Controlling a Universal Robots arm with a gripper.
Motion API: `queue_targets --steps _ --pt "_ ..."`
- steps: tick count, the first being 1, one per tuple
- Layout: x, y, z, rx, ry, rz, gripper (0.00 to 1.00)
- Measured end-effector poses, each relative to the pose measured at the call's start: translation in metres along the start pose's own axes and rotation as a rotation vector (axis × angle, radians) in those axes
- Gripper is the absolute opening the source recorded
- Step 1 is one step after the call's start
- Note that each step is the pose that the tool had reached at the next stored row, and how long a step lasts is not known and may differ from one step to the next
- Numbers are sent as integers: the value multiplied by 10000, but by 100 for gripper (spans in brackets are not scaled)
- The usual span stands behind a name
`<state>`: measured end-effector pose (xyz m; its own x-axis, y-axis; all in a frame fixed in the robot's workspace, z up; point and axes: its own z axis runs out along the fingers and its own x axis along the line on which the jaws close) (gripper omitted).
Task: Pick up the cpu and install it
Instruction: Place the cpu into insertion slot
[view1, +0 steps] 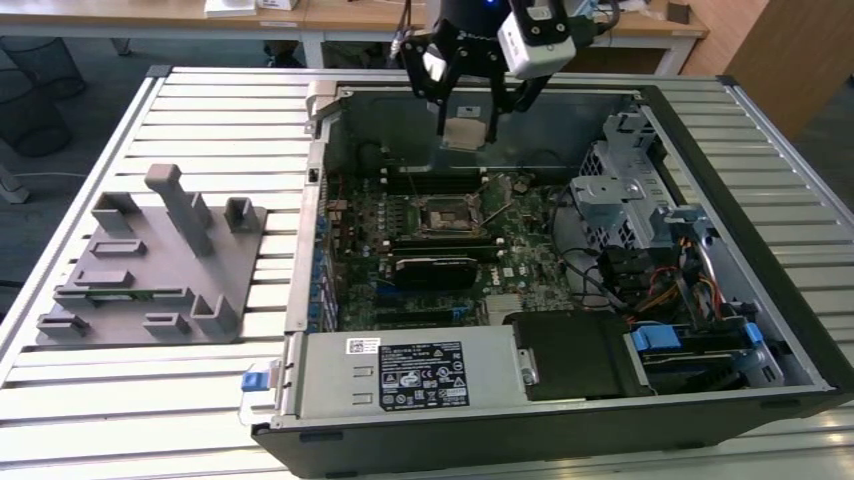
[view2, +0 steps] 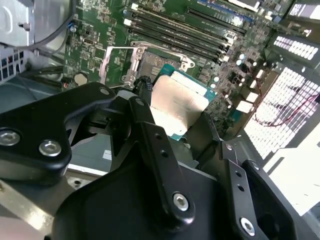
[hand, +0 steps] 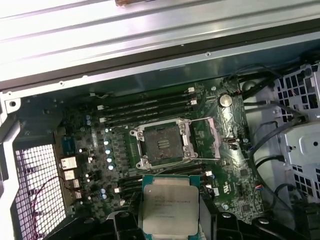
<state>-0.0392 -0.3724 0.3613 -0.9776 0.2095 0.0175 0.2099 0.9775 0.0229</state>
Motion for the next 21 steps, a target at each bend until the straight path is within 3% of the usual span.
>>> queue_targets --steps 21 --pt "6 29 28 -29 -42 1854 54"
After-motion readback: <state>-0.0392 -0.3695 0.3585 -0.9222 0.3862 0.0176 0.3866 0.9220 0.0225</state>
